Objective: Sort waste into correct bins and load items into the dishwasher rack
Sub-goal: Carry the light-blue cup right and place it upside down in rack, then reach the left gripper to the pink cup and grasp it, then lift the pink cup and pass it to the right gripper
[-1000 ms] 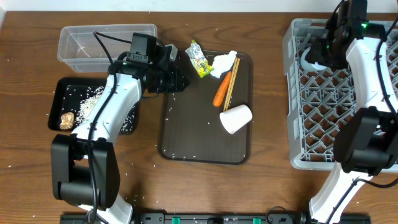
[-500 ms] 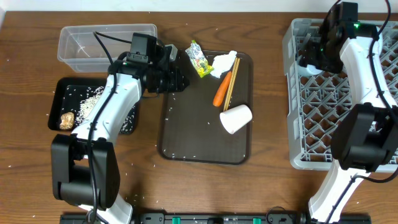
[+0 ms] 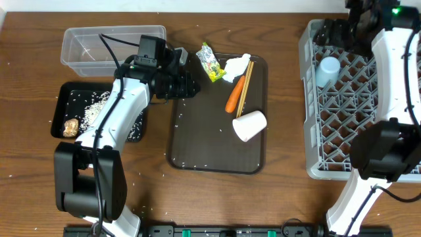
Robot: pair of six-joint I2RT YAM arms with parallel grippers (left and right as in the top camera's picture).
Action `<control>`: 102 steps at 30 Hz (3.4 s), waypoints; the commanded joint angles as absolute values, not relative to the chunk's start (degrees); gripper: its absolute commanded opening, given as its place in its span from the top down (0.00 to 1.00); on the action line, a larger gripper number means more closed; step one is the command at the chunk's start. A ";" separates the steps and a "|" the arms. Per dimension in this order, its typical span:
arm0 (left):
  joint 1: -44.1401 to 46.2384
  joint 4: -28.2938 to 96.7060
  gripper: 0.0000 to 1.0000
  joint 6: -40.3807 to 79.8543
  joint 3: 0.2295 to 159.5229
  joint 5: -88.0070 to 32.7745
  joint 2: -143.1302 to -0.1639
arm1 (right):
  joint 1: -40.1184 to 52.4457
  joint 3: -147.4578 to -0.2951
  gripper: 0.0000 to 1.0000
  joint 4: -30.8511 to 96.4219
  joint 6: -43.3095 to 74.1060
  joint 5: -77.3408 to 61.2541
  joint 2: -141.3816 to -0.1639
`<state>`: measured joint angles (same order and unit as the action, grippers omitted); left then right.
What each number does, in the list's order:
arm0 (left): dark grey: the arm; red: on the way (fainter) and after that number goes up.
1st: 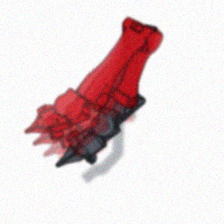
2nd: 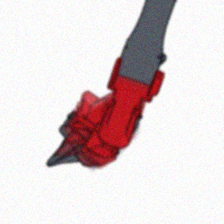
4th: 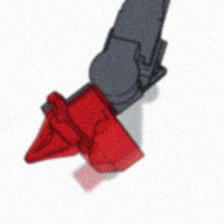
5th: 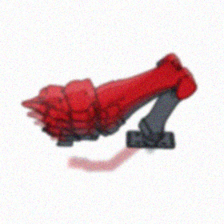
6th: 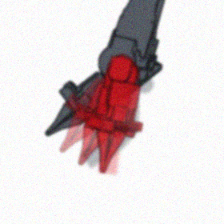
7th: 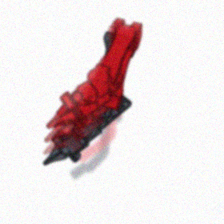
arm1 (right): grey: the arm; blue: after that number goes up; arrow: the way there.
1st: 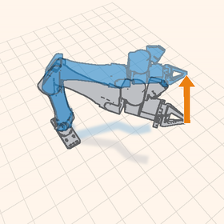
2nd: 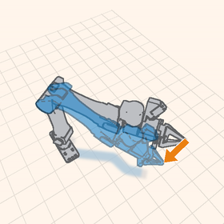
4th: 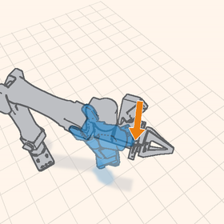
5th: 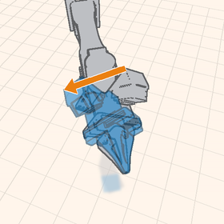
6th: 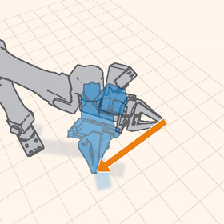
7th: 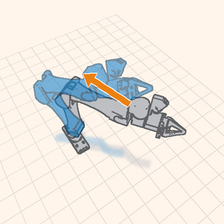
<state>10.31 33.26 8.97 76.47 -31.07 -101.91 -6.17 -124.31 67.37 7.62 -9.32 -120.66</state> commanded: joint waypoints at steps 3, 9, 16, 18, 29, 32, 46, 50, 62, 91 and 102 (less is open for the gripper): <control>14.15 34.17 0.44 5.37 75.96 -30.85 -102.76 | -5.65 -126.37 0.01 71.53 4.89 -13.65 -121.08; 24.43 40.25 0.41 -0.56 75.96 -26.65 -102.76 | -4.54 -126.30 0.01 74.54 3.73 -13.96 -121.08; 31.99 45.28 0.41 12.93 75.94 -20.27 -102.76 | -3.68 -126.26 0.01 74.61 3.77 -13.96 -121.08; 32.97 43.86 0.41 16.49 75.94 -20.27 -102.76 | -3.31 -126.19 0.01 74.59 3.77 -13.96 -121.08; 34.87 35.24 0.30 33.76 75.85 -20.32 -104.68 | -2.07 -126.08 0.01 74.85 3.38 -13.34 -121.08; 34.85 35.94 0.30 36.18 75.85 -20.60 -106.56 | -2.07 -125.86 0.01 74.89 2.90 -13.32 -121.08; 34.85 31.24 0.30 39.38 75.85 -26.74 -110.72 | -2.07 -125.75 0.01 75.07 2.70 -12.01 -121.10; 34.87 28.82 0.30 39.57 75.85 -28.34 -110.74 | -2.07 -125.75 0.01 75.05 2.70 -12.03 -121.10; 35.70 24.05 0.46 41.23 75.85 -28.49 -114.80 | -2.07 -125.75 0.01 75.18 2.44 -11.79 -121.10; 16.38 20.45 0.94 23.27 75.85 -71.40 -107.81 | -1.76 -118.02 0.01 74.32 -13.56 -44.99 -121.10; 9.02 18.96 0.94 22.98 75.88 -78.61 -107.81 | 3.99 -98.83 0.01 52.45 -17.41 -79.18 -121.10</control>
